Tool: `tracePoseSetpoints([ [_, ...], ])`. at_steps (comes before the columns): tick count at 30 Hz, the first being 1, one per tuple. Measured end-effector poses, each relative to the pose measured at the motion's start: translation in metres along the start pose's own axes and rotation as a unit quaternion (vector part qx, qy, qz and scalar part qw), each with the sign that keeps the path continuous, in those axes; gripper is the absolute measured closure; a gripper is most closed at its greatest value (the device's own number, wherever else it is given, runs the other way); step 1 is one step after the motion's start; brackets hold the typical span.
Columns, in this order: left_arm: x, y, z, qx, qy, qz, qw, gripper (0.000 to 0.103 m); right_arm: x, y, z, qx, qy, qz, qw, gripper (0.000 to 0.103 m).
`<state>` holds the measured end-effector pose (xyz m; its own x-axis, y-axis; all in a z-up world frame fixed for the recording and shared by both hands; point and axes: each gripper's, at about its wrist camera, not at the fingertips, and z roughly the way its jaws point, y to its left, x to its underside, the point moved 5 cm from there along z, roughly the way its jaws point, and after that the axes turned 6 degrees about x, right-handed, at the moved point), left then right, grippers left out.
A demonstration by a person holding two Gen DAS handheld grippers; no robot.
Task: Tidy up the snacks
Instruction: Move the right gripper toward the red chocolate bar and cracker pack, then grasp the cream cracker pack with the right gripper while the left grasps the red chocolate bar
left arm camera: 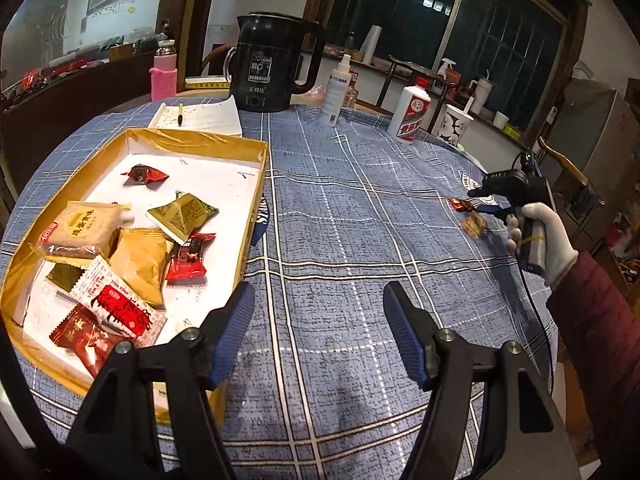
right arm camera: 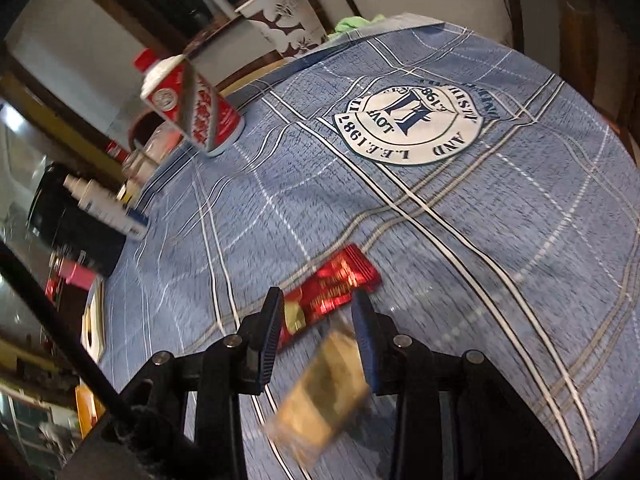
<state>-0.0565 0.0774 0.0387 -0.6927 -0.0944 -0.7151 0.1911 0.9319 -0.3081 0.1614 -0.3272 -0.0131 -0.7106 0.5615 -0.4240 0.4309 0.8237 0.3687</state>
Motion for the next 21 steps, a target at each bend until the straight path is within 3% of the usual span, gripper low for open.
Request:
tracePoseSetpoints([
  [6,0.000,0.009,0.006,0.002,0.007,-0.007,0.9999,0.035,0.003,0.026,0.016,0.054,-0.006,-0.049,0.997,0.068],
  [7,0.001,0.011,0.007,0.002,0.007,-0.008,0.9999,0.035,0.006,0.030,0.019,0.063,-0.006,-0.067,0.996,0.070],
  [8,0.001,0.012,0.007,0.003,0.007,-0.009,0.9999,0.035,0.010,0.036,0.020,0.070,-0.006,-0.087,0.994,0.084],
  [10,0.002,0.014,0.006,0.005,0.007,-0.012,0.9999,0.035,0.020,0.049,0.021,0.072,-0.003,-0.121,0.990,0.083],
  [16,0.003,0.018,0.001,0.007,0.002,-0.018,0.9998,0.035,0.080,0.092,0.012,0.030,0.032,-0.233,0.972,0.084],
  [21,0.005,0.016,0.001,0.013,0.003,-0.022,0.9997,0.035,0.159,0.120,-0.026,-0.086,0.120,-0.306,0.941,0.084],
])
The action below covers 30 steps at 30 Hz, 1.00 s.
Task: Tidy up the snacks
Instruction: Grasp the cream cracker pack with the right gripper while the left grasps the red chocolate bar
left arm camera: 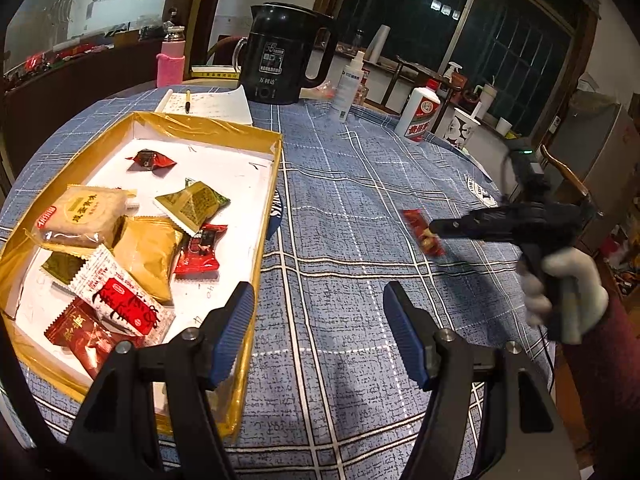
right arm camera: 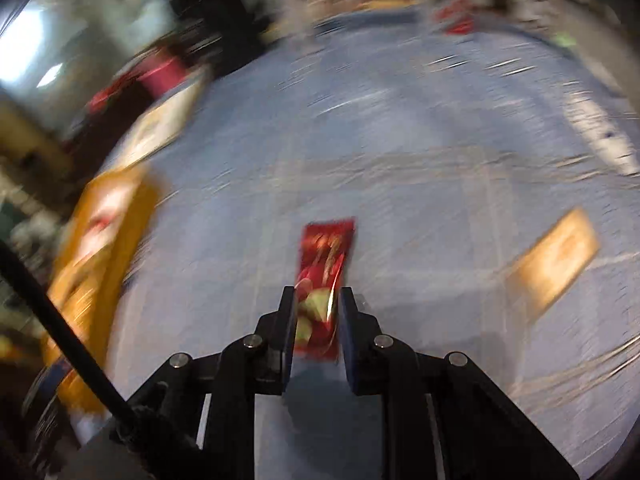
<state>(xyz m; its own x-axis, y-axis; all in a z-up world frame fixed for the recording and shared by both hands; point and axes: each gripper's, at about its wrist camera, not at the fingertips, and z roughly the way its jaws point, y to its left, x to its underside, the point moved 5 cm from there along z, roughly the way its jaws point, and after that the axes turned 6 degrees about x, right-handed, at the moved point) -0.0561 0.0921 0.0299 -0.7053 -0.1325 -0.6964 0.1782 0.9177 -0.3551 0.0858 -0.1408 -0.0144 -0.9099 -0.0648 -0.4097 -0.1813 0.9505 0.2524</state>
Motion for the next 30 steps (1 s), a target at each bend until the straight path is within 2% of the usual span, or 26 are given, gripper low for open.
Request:
tracePoseSetpoints([
  [1,0.001,-0.001,0.000,0.001,0.001,0.001,1.0000,0.035,0.005,0.007,-0.010,-0.022,-0.003,-0.013,1.000,0.084],
  [2,0.002,-0.003,0.000,0.002,0.001,0.003,1.0000,0.035,0.007,0.008,-0.021,-0.026,-0.018,-0.022,0.999,0.082],
  [3,0.002,-0.004,0.000,0.003,0.002,0.004,1.0000,0.035,0.004,0.001,-0.036,-0.010,-0.048,-0.025,0.998,0.080],
  [5,0.003,-0.008,0.001,0.008,0.006,0.006,0.9999,0.035,-0.005,-0.026,-0.054,0.029,-0.089,0.003,0.996,0.068],
  [7,0.003,-0.012,0.004,0.012,0.010,0.009,0.9998,0.035,-0.012,-0.071,-0.063,0.059,-0.110,0.065,0.990,0.068],
  [10,0.000,-0.022,0.012,0.020,0.022,0.013,0.9995,0.035,-0.016,-0.120,-0.057,0.093,-0.112,0.113,0.983,0.068],
  [13,-0.007,-0.039,0.026,0.026,0.037,0.026,0.9986,0.035,-0.017,-0.144,-0.038,0.129,-0.099,0.135,0.977,0.068],
  [16,-0.014,-0.051,0.040,0.022,0.046,0.040,0.9979,0.035,-0.012,-0.162,-0.026,0.132,-0.093,0.173,0.971,0.067],
  [21,-0.028,-0.069,0.078,0.008,0.064,0.052,0.9966,0.032,-0.021,-0.160,-0.015,0.121,-0.096,0.195,0.968,0.065],
  [23,-0.033,-0.075,0.095,0.003,0.071,0.056,0.9959,0.031,-0.025,-0.151,-0.012,0.131,-0.101,0.186,0.968,0.060],
  [25,-0.037,-0.082,0.112,-0.001,0.081,0.063,0.9947,0.031,-0.024,-0.144,-0.012,0.138,-0.101,0.176,0.970,0.059],
  [30,-0.042,-0.091,0.155,-0.035,0.103,0.085,0.9904,0.031,-0.032,-0.130,-0.001,0.191,-0.095,0.124,0.969,0.061],
])
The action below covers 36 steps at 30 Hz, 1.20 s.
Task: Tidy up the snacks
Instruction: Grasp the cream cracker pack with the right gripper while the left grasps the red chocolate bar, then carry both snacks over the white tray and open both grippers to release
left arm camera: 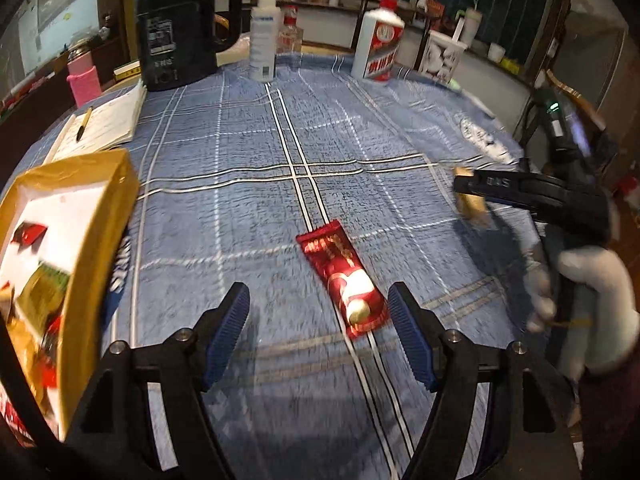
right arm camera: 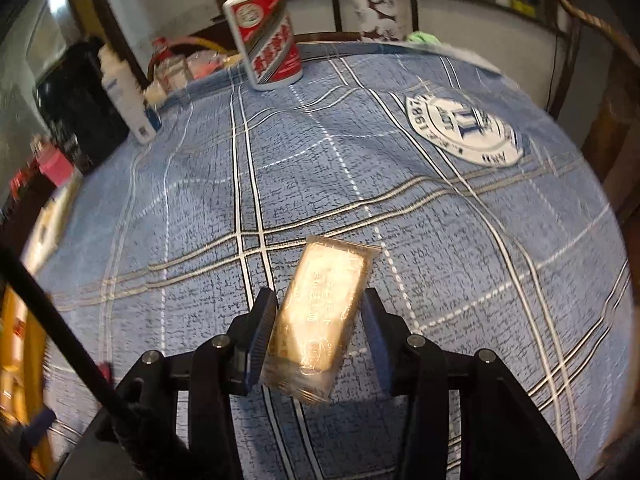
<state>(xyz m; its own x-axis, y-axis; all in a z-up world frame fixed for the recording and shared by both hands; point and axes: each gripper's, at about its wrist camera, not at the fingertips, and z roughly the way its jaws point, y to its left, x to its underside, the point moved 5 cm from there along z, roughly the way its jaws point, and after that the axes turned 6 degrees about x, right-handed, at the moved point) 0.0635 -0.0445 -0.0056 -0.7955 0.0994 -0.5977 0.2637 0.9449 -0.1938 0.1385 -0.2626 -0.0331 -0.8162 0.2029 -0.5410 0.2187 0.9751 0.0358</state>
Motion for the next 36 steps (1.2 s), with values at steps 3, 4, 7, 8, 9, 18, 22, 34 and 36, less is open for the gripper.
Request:
tracePoseSetpoints([
  [3,-0.006,-0.005,0.018,-0.012,0.006,0.009,0.9999,0.031,0.003,0.002,-0.001,0.010,-0.006,-0.020,1.000,0.066],
  [4,-0.007,-0.007,0.024,-0.020,0.009,0.015,0.9997,0.031,0.004,0.003,-0.002,0.007,-0.007,-0.025,1.000,0.069],
  [7,-0.007,-0.014,0.040,-0.034,0.020,0.035,0.9986,0.031,0.009,0.008,-0.007,0.014,-0.016,-0.049,0.999,0.071],
  [8,-0.005,-0.016,0.042,-0.036,0.022,0.040,0.9983,0.031,0.012,0.009,-0.009,0.016,-0.019,-0.057,0.998,0.071],
  [9,-0.005,-0.019,0.043,-0.043,0.015,0.051,0.9977,0.031,0.015,0.011,-0.011,0.018,-0.023,-0.067,0.997,0.071],
  [18,0.001,-0.028,0.032,-0.022,0.006,0.065,0.9976,0.076,0.040,0.028,-0.045,0.013,-0.053,-0.114,0.992,0.071],
  [22,0.003,-0.030,0.012,-0.015,-0.015,0.059,0.9980,0.076,0.049,0.038,-0.064,0.012,-0.074,-0.137,0.988,0.071],
  [34,0.025,0.000,-0.093,0.010,-0.112,0.003,0.9937,0.076,0.074,0.069,-0.117,-0.007,-0.121,-0.175,0.977,0.071],
  [36,0.032,0.012,-0.111,-0.004,-0.129,-0.004,0.9917,0.076,0.079,0.079,-0.128,-0.018,-0.125,-0.184,0.975,0.071],
])
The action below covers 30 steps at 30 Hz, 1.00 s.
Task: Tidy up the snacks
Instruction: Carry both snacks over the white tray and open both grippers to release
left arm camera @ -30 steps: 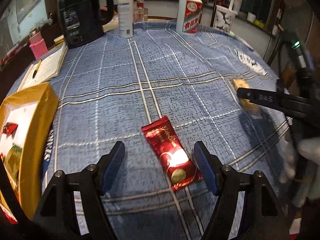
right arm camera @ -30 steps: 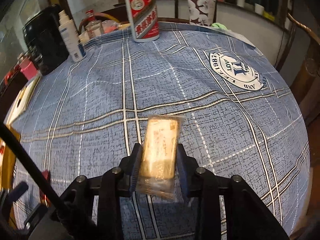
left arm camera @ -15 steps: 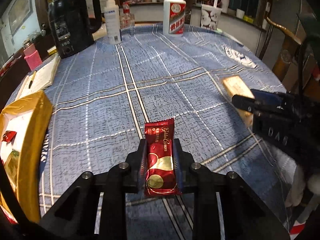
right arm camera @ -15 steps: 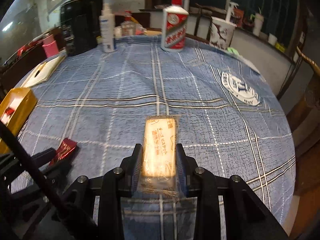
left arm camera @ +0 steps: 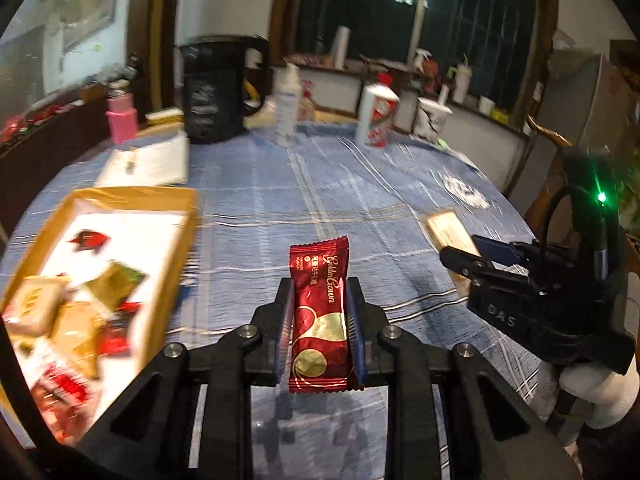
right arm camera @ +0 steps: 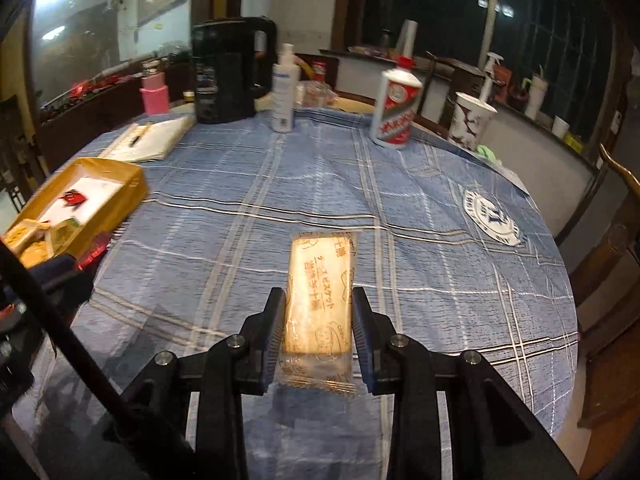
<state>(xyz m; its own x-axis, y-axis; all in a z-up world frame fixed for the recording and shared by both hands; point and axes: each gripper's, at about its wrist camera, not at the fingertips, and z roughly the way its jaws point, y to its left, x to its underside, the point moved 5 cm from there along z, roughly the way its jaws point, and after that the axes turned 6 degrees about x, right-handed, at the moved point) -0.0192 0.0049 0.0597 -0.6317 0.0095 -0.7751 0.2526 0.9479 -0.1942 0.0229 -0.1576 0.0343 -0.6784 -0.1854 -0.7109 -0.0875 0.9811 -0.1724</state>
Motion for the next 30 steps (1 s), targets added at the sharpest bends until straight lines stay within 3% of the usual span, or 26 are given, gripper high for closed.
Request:
tracePoseSetpoints([
  [3,0.003,0.026,-0.029,-0.025,-0.024,-0.018,0.9993,0.076,-0.002,0.021,-0.015,-0.019,-0.008,-0.011,1.000,0.071],
  [7,0.013,0.075,-0.067,-0.053,-0.052,-0.070,0.9948,0.076,-0.007,0.061,-0.038,-0.087,-0.018,-0.022,0.996,0.071],
  [11,0.028,0.130,-0.102,-0.090,-0.076,-0.121,0.9856,0.076,-0.011,0.111,-0.057,-0.146,-0.027,-0.044,0.988,0.071],
  [16,0.046,0.177,-0.127,-0.154,-0.093,-0.141,0.9735,0.076,-0.013,0.180,-0.075,-0.207,-0.031,-0.072,0.975,0.071],
  [23,0.057,0.199,-0.130,-0.183,-0.095,-0.139,0.9687,0.076,-0.007,0.244,-0.087,-0.269,-0.026,-0.058,0.961,0.071],
  [30,0.057,0.208,-0.128,-0.189,-0.094,-0.133,0.9683,0.076,-0.009,0.254,-0.084,-0.269,-0.026,-0.017,0.963,0.071],
])
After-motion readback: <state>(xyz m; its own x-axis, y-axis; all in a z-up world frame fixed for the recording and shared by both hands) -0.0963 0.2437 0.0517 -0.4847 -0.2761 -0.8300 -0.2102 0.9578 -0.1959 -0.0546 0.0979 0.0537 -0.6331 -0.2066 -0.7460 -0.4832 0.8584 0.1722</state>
